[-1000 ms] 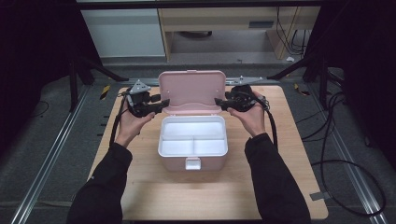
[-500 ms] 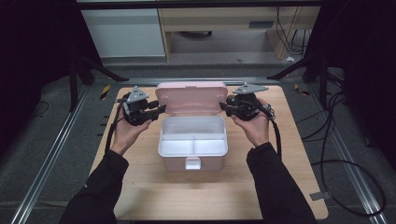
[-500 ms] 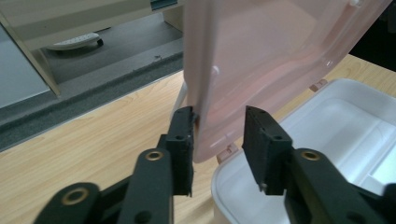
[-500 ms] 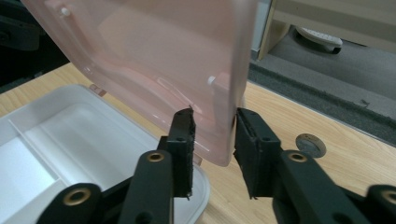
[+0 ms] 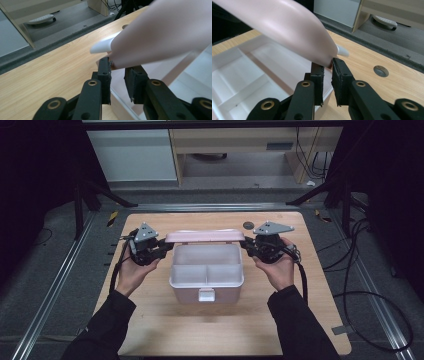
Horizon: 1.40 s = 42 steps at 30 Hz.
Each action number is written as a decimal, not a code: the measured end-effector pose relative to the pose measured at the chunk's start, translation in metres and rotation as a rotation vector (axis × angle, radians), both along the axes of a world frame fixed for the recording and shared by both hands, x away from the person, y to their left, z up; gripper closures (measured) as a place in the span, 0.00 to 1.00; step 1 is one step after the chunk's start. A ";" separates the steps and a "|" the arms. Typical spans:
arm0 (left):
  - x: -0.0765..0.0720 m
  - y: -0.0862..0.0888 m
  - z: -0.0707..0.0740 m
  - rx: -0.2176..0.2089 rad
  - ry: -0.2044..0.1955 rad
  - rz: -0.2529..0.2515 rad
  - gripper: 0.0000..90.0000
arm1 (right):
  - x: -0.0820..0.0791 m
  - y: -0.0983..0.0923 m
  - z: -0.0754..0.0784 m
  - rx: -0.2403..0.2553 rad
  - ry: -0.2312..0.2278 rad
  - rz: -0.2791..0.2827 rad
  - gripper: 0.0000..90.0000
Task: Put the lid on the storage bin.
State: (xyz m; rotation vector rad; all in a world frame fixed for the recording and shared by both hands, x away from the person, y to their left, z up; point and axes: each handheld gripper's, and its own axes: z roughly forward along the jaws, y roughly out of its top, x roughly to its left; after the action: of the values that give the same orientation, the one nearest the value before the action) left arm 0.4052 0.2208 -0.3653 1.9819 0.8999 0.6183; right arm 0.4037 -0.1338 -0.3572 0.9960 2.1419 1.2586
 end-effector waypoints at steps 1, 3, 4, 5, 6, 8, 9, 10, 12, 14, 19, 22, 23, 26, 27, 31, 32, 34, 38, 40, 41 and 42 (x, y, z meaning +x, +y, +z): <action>-0.002 0.000 -0.001 0.007 0.000 -0.002 0.83 | -0.003 0.000 -0.002 -0.004 0.000 0.001 0.88; -0.008 0.000 -0.005 0.005 0.006 -0.002 0.83 | -0.008 0.000 -0.006 -0.016 -0.006 0.009 0.88; -0.009 0.000 -0.006 0.006 0.006 -0.002 0.83 | -0.010 0.000 -0.008 -0.023 -0.003 0.011 0.88; -0.012 0.000 -0.008 0.011 0.006 -0.003 0.83 | -0.012 0.000 -0.009 -0.026 -0.002 0.012 0.88; -0.014 0.000 -0.010 0.017 0.003 -0.002 0.83 | -0.014 -0.001 -0.010 -0.031 -0.001 0.016 0.88; -0.019 -0.001 -0.011 0.025 0.004 0.002 0.83 | -0.019 -0.003 -0.012 -0.028 0.005 0.023 0.88; -0.021 -0.001 -0.012 0.029 0.006 0.001 0.82 | -0.021 -0.003 -0.013 -0.026 0.008 0.026 0.88; -0.023 -0.001 -0.012 0.031 0.009 0.001 0.82 | -0.024 -0.004 -0.014 -0.025 0.008 0.031 0.88; -0.027 0.000 -0.014 0.034 0.012 -0.002 0.82 | -0.028 -0.005 -0.016 -0.028 0.015 0.038 0.88; -0.031 0.001 -0.016 0.038 0.028 -0.009 0.82 | -0.032 -0.006 -0.019 -0.036 0.020 0.046 0.88; -0.048 0.002 -0.020 0.020 0.036 -0.021 0.82 | -0.043 -0.007 -0.024 -0.050 0.030 0.063 0.88; -0.055 0.003 -0.024 0.024 0.038 -0.025 0.81 | -0.049 -0.009 -0.029 -0.039 0.039 0.076 0.88; -0.058 0.004 -0.027 0.013 0.041 -0.025 0.80 | -0.051 -0.010 -0.030 -0.036 0.046 0.076 0.87; -0.061 0.012 -0.036 0.016 0.056 -0.005 0.79 | -0.055 -0.013 -0.034 -0.058 0.053 0.076 0.85; -0.062 0.015 -0.037 0.000 0.063 0.003 0.79 | -0.056 -0.016 -0.037 -0.061 0.059 0.077 0.84; -0.062 0.034 -0.045 -0.034 0.096 0.040 0.78 | -0.058 -0.023 -0.047 -0.064 0.080 0.061 0.81; -0.061 0.038 -0.047 -0.032 0.100 0.053 0.78 | -0.058 -0.025 -0.047 -0.066 0.082 0.056 0.79; -0.058 0.043 -0.054 -0.032 0.116 0.077 0.77 | -0.057 -0.031 -0.046 -0.052 0.079 0.032 0.77; -0.051 0.051 -0.069 -0.031 0.164 0.101 0.75 | -0.053 -0.046 -0.048 -0.034 0.076 -0.025 0.64; -0.048 0.054 -0.079 -0.006 0.186 0.116 0.72 | -0.049 -0.053 -0.052 -0.026 0.085 -0.059 0.56; -0.046 0.055 -0.083 0.005 0.194 0.121 0.70 | -0.046 -0.058 -0.055 -0.026 0.096 -0.072 0.52; -0.044 0.056 -0.088 0.025 0.199 0.127 0.69 | -0.045 -0.060 -0.058 -0.025 0.101 -0.081 0.49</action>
State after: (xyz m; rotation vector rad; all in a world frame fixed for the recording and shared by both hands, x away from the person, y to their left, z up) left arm 0.3607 0.2770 -0.4528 2.0461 1.1516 0.5105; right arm 0.3591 -0.1942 -0.4152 1.1460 2.1638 1.1639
